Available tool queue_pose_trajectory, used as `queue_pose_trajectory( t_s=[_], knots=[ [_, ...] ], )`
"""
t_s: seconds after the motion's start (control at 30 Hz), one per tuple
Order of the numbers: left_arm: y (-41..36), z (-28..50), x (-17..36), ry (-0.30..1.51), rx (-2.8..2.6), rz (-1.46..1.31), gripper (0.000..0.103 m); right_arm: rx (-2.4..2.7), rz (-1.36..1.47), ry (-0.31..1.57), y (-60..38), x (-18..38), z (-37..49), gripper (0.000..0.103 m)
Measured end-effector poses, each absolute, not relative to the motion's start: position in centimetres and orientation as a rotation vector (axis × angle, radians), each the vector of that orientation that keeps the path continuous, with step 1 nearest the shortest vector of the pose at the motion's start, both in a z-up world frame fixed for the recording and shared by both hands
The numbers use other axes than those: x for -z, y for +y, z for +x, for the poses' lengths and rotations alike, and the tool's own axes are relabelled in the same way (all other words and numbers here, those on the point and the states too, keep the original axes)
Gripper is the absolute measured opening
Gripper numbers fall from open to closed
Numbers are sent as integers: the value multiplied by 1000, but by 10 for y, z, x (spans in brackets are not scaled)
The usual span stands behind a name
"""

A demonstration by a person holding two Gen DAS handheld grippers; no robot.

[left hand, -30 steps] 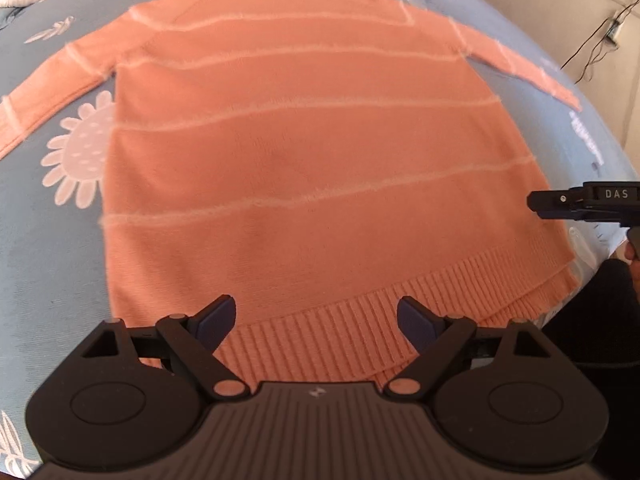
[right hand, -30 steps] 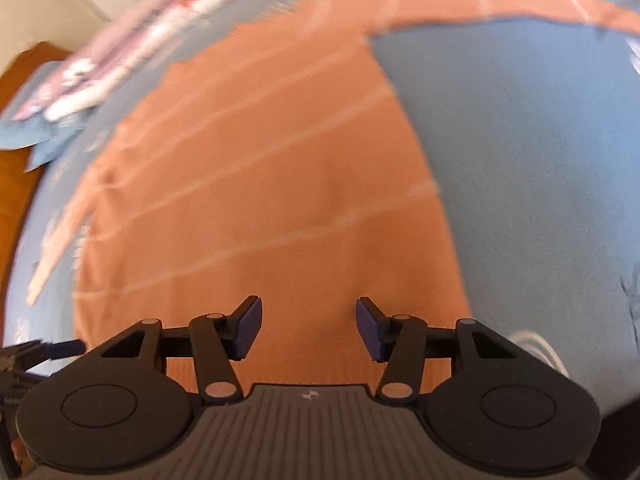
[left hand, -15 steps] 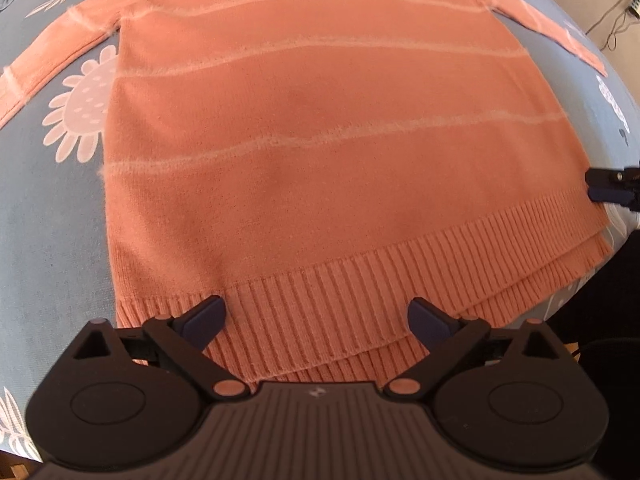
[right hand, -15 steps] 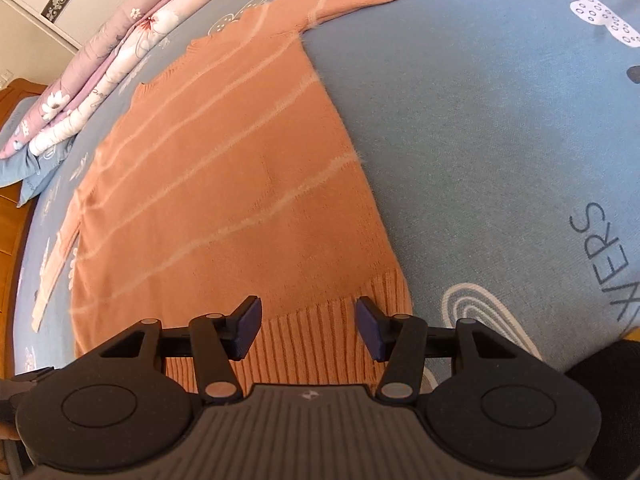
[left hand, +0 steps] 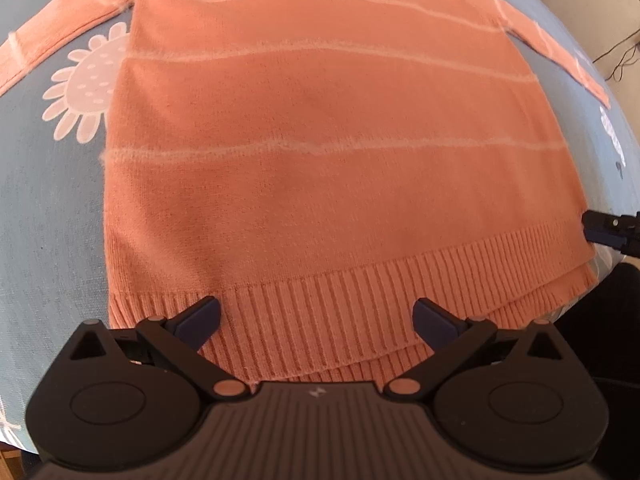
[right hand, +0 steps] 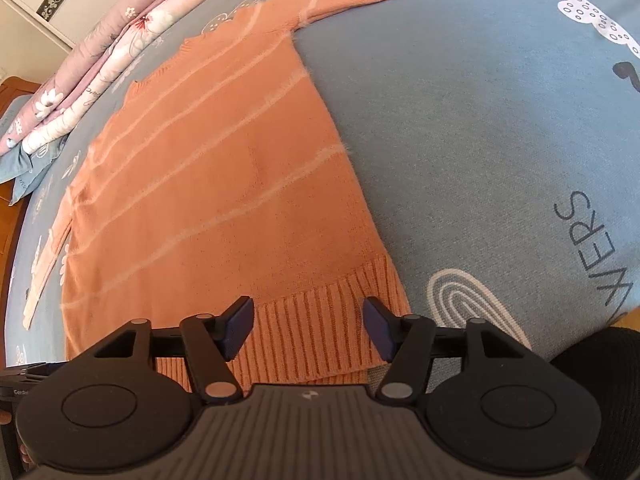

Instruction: Fold clothes

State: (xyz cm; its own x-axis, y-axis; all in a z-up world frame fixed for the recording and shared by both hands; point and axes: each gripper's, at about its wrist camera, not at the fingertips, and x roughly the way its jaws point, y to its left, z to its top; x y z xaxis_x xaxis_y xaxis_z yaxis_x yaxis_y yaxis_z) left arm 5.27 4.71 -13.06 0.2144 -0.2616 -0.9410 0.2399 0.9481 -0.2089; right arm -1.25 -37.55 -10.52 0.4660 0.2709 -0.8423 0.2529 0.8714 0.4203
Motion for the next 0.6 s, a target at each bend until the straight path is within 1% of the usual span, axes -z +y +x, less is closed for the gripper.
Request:
queue_pose_trajectory(
  t_s=[0.07, 0.13, 0.3, 0.47, 0.6],
  knots=[
    [44, 52, 123, 1306, 310, 11, 102, -14, 528, 1106, -373, 104, -12, 70],
    [41, 54, 106, 1257, 321, 59, 102, -12, 502, 1113, -367, 101, -9, 70],
    [48, 79, 68, 1108, 391, 36, 102, -84, 449, 1018, -355, 73, 5, 74],
    [44, 144, 73, 965, 455, -35, 102, -178, 377, 896, -335, 56, 54, 75],
    [44, 192, 93, 908, 515, -119, 102, -196, 348, 909, -318, 57, 99, 75]
  ],
)
